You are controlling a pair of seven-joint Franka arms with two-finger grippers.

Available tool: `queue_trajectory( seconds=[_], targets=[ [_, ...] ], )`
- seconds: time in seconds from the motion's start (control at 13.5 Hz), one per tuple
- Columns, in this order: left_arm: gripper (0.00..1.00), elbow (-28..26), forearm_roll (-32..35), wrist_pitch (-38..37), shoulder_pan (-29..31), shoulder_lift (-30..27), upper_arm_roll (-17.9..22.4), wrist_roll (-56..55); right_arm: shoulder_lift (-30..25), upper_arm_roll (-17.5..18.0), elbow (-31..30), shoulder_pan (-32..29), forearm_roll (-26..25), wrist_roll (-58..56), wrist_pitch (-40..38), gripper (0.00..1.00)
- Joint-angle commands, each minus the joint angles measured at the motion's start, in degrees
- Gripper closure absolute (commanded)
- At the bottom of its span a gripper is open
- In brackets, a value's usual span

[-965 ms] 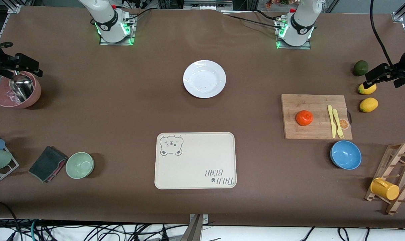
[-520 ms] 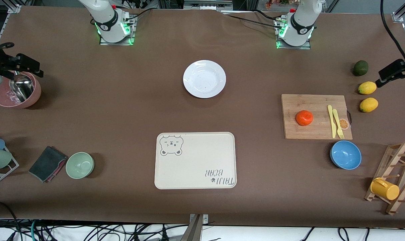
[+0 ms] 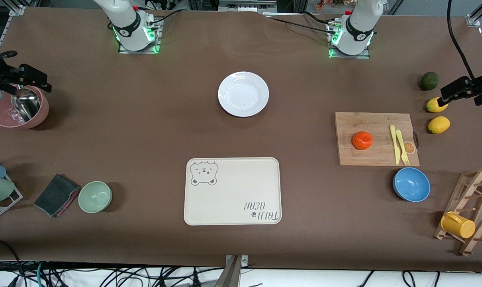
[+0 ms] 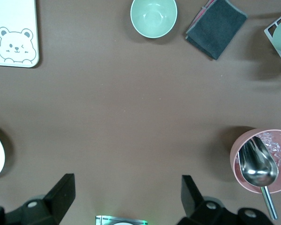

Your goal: Place orange and plate with both arms

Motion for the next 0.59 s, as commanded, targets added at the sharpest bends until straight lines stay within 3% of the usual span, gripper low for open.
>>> queue_trajectory(
  seconds=[0.0, 0.07, 0.37, 0.52],
  targets=[
    [0.00, 0.43, -0.16, -0.89, -11.80, -0.25, 11.59, 1.28, -0.50, 0.03, -0.41, -0.16, -0.48, -0.75, 0.25, 0.00],
    [0.00, 0.43, -0.51, -0.98, -14.40, -0.16, 14.62, 1.37, -0.50, 0.11, -0.41, -0.16, -0.48, -0.75, 0.34, 0.00],
    [0.00, 0.51, -0.86, -1.25, -14.51, 1.50, 14.74, 1.28, -0.50, 0.11, -0.50, -0.16, -0.39, -0.75, 0.25, 0.00],
    [0.00, -0.97, -1.56, 0.06, -10.50, 2.03, 11.61, 1.19, -0.50, 0.11, -0.50, -0.16, -0.39, -0.75, 0.25, 0.00]
  ],
)
